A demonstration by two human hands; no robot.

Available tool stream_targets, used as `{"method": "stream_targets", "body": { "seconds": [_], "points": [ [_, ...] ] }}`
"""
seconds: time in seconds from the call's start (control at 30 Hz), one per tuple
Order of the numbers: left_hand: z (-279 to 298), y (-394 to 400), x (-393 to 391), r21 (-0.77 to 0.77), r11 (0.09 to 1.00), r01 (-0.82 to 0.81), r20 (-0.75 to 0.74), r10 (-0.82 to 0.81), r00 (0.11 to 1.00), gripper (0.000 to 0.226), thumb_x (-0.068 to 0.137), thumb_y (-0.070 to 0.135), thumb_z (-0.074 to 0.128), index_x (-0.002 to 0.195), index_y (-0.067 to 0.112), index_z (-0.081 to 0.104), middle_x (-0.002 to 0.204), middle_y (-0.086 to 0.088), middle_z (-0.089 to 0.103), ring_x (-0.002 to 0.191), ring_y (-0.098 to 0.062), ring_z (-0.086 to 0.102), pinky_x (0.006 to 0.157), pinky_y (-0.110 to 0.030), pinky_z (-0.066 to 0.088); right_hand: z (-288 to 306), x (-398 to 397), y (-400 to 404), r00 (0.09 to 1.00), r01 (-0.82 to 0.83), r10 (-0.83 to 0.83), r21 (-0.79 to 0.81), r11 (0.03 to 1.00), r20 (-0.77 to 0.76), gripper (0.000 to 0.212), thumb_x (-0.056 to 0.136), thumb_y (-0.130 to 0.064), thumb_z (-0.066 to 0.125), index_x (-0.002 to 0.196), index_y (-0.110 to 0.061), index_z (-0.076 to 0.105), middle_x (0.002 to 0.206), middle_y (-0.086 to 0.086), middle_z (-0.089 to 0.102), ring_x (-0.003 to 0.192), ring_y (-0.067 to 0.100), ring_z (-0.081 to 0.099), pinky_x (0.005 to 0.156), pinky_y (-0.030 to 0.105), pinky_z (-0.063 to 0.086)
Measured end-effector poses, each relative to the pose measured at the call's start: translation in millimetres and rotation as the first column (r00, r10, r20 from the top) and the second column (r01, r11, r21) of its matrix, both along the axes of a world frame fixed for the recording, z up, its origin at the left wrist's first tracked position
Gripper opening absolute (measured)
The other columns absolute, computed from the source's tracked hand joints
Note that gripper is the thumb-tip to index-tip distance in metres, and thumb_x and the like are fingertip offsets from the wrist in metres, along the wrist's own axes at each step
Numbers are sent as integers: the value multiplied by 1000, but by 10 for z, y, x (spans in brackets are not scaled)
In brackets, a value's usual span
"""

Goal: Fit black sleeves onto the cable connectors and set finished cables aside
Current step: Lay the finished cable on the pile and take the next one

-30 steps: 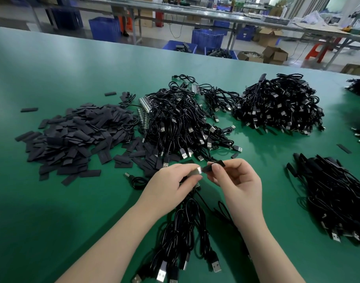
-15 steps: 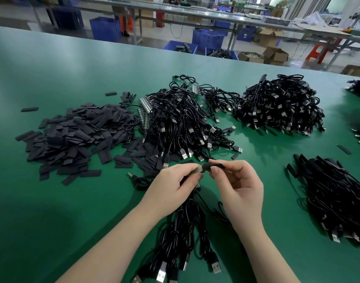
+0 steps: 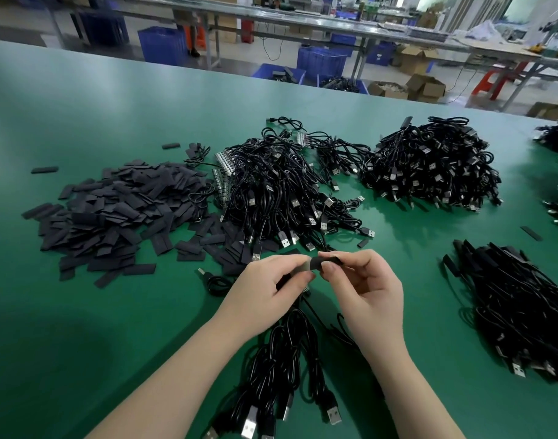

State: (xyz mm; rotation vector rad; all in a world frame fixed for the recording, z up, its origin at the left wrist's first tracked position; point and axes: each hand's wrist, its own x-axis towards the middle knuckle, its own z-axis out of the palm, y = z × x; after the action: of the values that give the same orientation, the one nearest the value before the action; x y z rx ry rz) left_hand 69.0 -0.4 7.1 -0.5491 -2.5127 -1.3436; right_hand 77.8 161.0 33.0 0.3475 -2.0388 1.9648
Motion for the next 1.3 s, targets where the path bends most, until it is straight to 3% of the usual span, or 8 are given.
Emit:
{"method": "stream_targets", "body": {
  "seconds": [0.2,0.43,0.57,0.73,0.93,1.1,1.2,1.3],
  "points": [
    [-17,-13,-13,-32,999,-7,6,7,1000,30,93,47,47,117,38,64,85,25,62,88,-1,59,77,-18,45,2,-53,53,994,-57,56,13,998,91,33,84,-5,73,81,-37,68,87,0,74,80,17,71,75,25,57],
    [-43,-33,-20,12,1000,10,76,-11,997,56,88,57,51,141,53,35,85,26,66,75,-3,61,74,-22,49,-2,-69,71,981,-118,112,30,993,155,29,87,-1,69,97,-29,72,78,1,70,73,9,68,70,15,52],
    [-45,-42,-24,20,999,48,87,-50,995,59,89,53,55,142,55,30,81,26,64,70,0,57,68,-12,42,-36,-74,52,976,-121,114,24,992,188,25,88,-3,70,99,-26,72,75,-5,70,71,7,68,70,15,51],
    [-41,-64,-22,5,999,36,82,-37,996,55,93,37,55,143,47,33,95,33,63,95,6,60,84,-4,39,-65,-92,54,971,-96,95,-9,995,220,20,87,-4,71,99,-20,72,75,-6,71,74,6,70,72,15,52],
    [2,-131,-27,-117,992,52,109,-39,993,52,99,31,53,142,48,28,98,26,63,92,-5,63,83,-27,50,-113,-115,73,963,-82,54,99,992,264,18,86,-13,74,96,-28,73,81,4,73,85,25,72,79,30,56],
    [-3,-109,-5,-247,968,46,67,-31,997,51,100,33,49,146,43,30,107,19,66,84,4,58,74,-22,47,-118,-121,87,966,-94,56,139,986,253,18,85,-13,76,87,-30,72,81,-1,72,81,20,70,73,22,55],
    [5,-98,-13,-266,963,-36,10,40,999,47,98,37,52,144,38,39,121,15,65,102,1,57,88,-22,47,-141,-137,90,966,-50,13,138,989,259,8,86,-15,75,86,-21,69,82,3,72,83,24,70,78,31,58],
    [18,-101,-19,-268,958,-107,-68,92,993,34,94,38,59,127,33,60,113,18,66,95,10,48,85,-17,44,-155,-152,88,959,-21,-24,157,987,283,10,87,-19,74,81,-16,67,80,5,72,81,25,70,75,33,56]
  ]
}}
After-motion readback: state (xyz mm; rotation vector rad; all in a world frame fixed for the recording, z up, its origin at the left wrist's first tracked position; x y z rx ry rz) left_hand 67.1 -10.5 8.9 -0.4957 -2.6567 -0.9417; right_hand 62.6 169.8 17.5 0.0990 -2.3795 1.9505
